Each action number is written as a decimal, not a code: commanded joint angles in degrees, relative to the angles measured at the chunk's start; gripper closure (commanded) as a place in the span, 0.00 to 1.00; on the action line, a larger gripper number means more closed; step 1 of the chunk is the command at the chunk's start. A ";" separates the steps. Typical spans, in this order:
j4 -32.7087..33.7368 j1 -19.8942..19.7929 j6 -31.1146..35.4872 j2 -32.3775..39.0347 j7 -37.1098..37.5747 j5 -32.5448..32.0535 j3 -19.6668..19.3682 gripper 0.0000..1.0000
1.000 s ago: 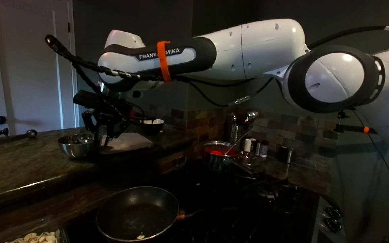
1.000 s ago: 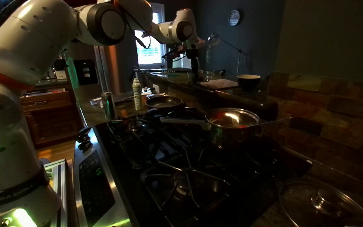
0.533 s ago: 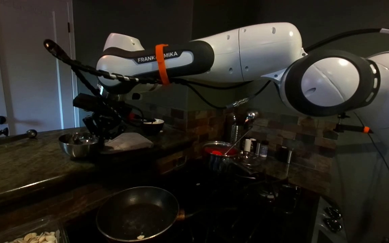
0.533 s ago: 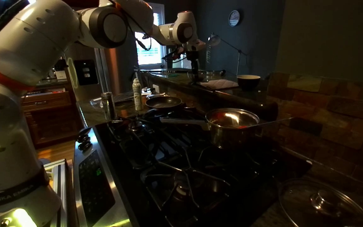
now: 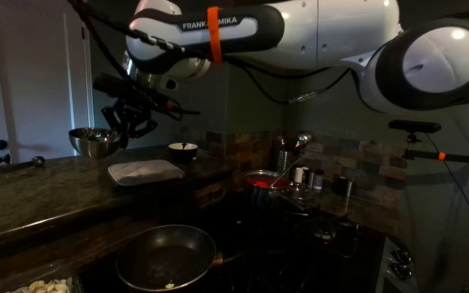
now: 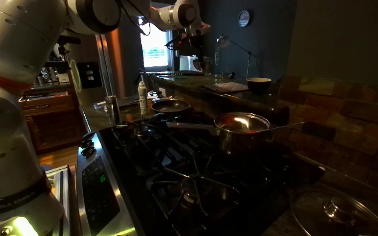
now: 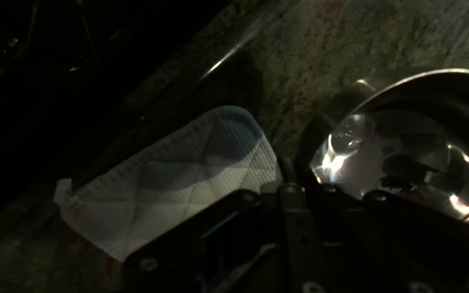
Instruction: Put the silver bowl on the stove
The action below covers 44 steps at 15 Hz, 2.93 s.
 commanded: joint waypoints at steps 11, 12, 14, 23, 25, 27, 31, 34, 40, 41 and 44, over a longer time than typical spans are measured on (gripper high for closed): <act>-41.23 -0.60 -7.07 -31.02 22.79 -6.51 -0.62 0.99; -44.17 -1.20 -7.04 -32.82 25.59 -5.47 -0.27 0.99; -50.43 -2.29 -5.73 -36.22 31.50 -4.90 0.28 0.99; -48.81 -5.60 -6.68 -34.11 32.43 -4.80 1.78 0.99; -50.72 -6.74 -5.89 -35.13 32.24 -4.59 1.25 0.99; -53.97 -8.28 -3.59 -36.51 30.51 -2.80 0.58 0.99; -60.42 -10.12 2.06 -37.68 30.11 -2.65 0.41 0.99; -65.36 -10.59 5.37 -37.75 31.64 -3.60 0.68 0.99; -73.23 -12.17 10.82 -40.07 40.47 -3.82 -0.12 0.99; -73.90 -12.73 11.74 -40.64 42.43 -3.92 -0.27 0.99; -71.30 -13.28 9.99 -38.25 40.21 -3.76 0.06 0.97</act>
